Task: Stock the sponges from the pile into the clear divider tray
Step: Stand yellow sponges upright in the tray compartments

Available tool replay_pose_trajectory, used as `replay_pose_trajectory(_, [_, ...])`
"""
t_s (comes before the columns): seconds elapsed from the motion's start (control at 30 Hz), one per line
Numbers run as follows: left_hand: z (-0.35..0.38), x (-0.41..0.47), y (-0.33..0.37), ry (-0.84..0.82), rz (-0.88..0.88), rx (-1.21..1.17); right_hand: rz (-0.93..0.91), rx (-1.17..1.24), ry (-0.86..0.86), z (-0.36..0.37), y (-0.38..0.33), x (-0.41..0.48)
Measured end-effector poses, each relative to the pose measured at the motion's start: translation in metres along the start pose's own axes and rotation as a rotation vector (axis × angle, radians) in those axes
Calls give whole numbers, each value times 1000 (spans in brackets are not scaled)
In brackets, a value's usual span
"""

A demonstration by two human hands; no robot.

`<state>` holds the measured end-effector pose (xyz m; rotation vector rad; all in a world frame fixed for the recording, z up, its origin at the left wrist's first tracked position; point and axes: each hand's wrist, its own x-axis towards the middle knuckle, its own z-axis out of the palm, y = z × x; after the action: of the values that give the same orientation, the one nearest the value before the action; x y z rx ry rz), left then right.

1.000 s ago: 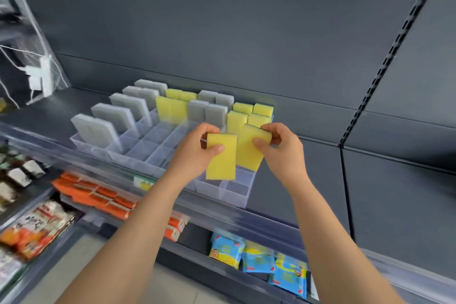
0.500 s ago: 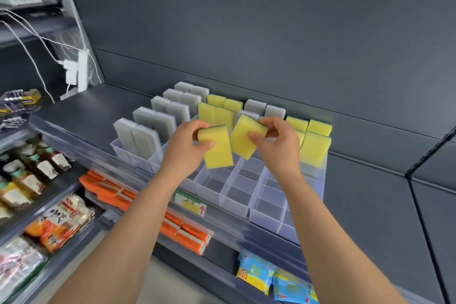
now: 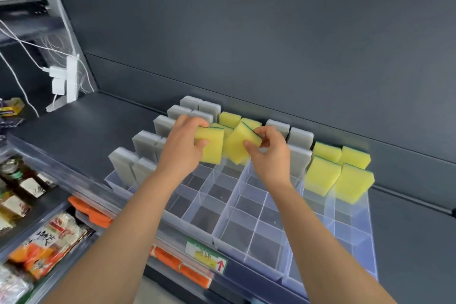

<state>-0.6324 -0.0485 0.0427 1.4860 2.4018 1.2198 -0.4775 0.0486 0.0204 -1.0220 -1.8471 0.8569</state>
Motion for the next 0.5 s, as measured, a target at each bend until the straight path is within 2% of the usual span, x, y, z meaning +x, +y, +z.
replay_pose_trajectory(0.27, [1,25,-17,-183,80,19,43,-245,13,17,-2,-1])
replay_pose_trajectory(0.5, [-7,33,-28,-299,299,107,114,-372,41,32,-12,-17])
